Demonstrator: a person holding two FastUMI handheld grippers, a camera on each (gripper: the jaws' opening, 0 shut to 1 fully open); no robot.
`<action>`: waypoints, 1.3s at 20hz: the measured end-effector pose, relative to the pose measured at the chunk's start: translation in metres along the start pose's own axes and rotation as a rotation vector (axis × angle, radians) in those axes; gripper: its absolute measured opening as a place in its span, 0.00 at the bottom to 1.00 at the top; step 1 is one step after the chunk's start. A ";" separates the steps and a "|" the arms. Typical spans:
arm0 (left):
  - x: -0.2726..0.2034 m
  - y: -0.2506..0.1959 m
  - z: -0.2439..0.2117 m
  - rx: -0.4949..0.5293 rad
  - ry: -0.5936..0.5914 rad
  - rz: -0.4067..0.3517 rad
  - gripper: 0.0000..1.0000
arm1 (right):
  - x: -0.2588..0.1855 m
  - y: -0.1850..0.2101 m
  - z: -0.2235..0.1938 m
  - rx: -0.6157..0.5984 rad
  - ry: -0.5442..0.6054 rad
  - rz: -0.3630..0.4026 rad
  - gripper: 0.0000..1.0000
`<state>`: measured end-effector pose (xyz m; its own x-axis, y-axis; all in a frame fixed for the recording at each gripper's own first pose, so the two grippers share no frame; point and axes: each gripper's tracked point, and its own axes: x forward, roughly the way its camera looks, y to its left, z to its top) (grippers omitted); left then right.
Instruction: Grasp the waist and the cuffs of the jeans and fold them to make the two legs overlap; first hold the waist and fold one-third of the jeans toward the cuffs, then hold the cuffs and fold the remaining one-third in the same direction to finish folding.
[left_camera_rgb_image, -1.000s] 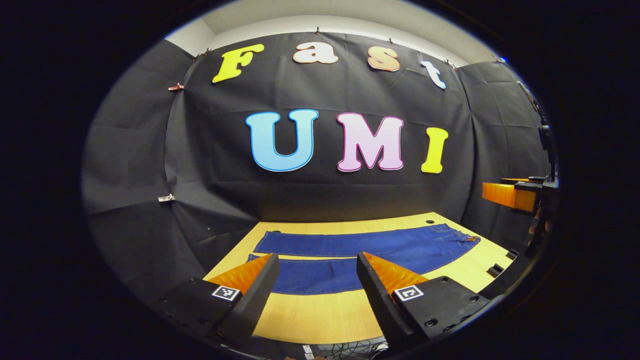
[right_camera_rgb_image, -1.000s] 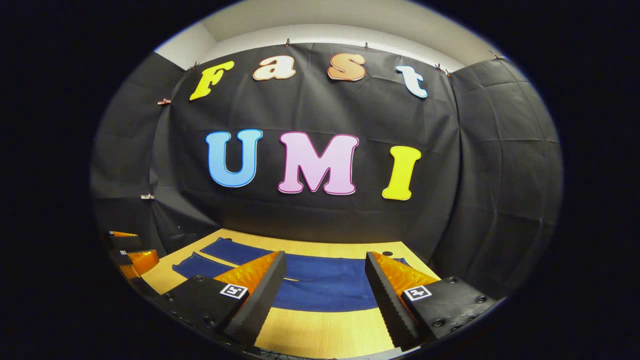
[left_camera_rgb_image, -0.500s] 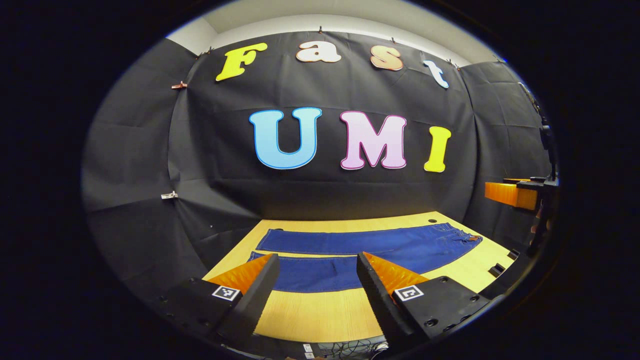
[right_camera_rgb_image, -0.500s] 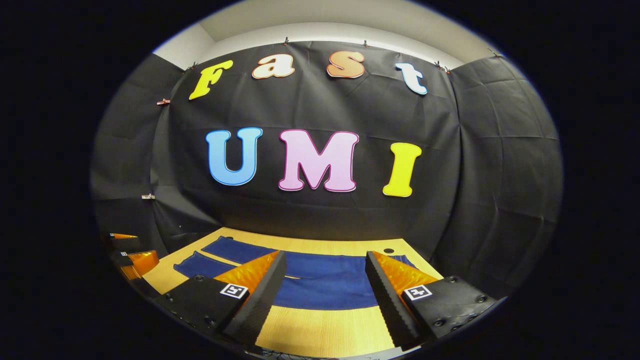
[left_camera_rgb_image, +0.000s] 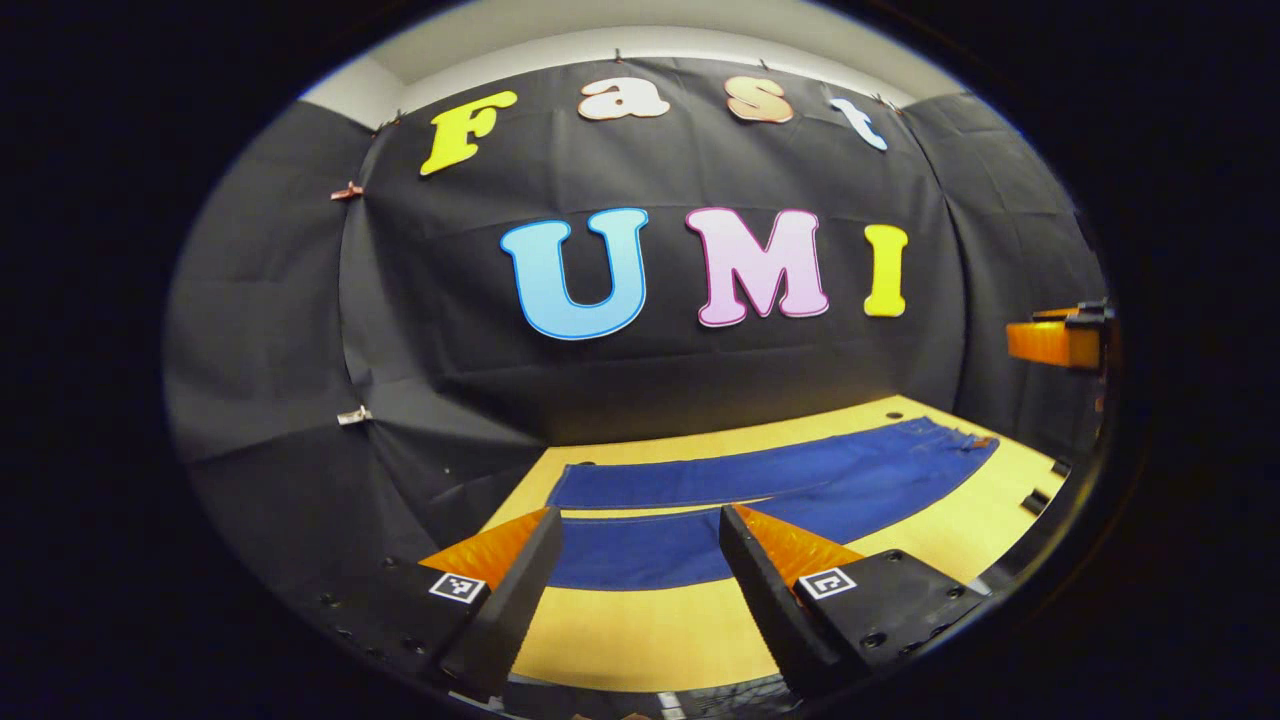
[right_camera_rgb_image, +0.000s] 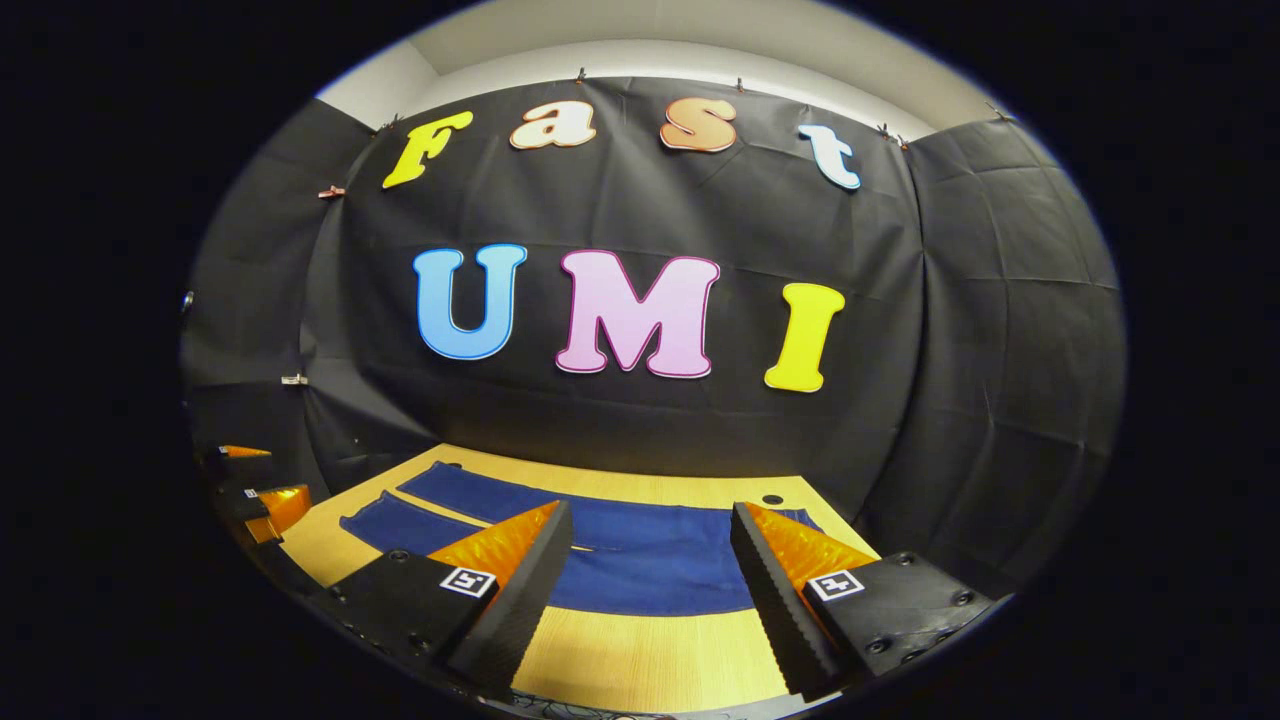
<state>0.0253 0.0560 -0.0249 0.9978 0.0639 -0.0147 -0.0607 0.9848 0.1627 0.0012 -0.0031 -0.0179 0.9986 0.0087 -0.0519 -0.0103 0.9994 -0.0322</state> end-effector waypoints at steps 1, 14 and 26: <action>0.008 0.007 -0.005 0.046 0.005 -0.004 0.98 | 0.001 -0.001 -0.002 -0.001 0.006 -0.001 0.97; 0.155 0.127 -0.199 0.945 0.403 -0.335 0.98 | 0.022 -0.032 -0.027 -0.019 0.096 -0.038 0.97; 0.227 0.153 -0.259 1.257 0.512 -0.490 0.93 | 0.052 -0.094 -0.060 -0.118 0.153 -0.152 0.96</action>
<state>0.2357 0.2631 -0.2592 0.7767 0.0834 -0.6244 0.6096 0.1500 0.7784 0.0512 -0.0982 -0.0771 0.9698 -0.1554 -0.1878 0.1243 0.9780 -0.1673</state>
